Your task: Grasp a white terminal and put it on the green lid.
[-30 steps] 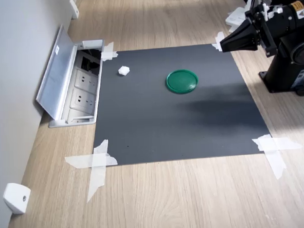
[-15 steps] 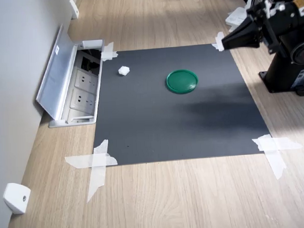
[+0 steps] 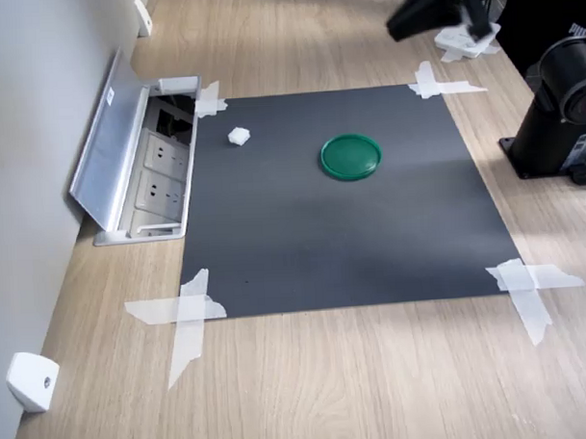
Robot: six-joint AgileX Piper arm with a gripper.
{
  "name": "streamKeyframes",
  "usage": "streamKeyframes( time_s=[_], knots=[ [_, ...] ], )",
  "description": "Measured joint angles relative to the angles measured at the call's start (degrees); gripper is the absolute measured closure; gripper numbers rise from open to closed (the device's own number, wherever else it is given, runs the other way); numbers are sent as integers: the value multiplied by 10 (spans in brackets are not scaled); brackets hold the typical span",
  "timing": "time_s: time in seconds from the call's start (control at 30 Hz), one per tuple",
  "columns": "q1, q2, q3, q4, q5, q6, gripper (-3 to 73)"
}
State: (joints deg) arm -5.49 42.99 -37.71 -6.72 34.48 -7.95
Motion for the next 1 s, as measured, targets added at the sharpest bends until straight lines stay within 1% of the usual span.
streamKeyframes(
  time_s=[0.1, 0.17, 0.27, 0.37, 0.43, 0.5, 0.63, 0.7, 0.8, 1.0],
  knots=[
    [0, 84, -60, 4, 30, -28, 703],
    [0, 131, -96, 11, 49, -66, 703],
    [-3, 196, -146, 32, 78, -132, 703],
    [-34, 255, -186, 80, 99, -211, 703],
    [-72, 287, -206, 117, 108, -266, 703],
    [-109, 316, -229, 148, 119, -331, 703],
    [-155, 369, -282, 187, 144, -444, 703],
    [-165, 396, -320, 197, 158, -480, 703],
    [-169, 441, -380, 200, 186, -529, 703],
    [-169, 522, -488, 203, 280, -555, 703]
  ],
)
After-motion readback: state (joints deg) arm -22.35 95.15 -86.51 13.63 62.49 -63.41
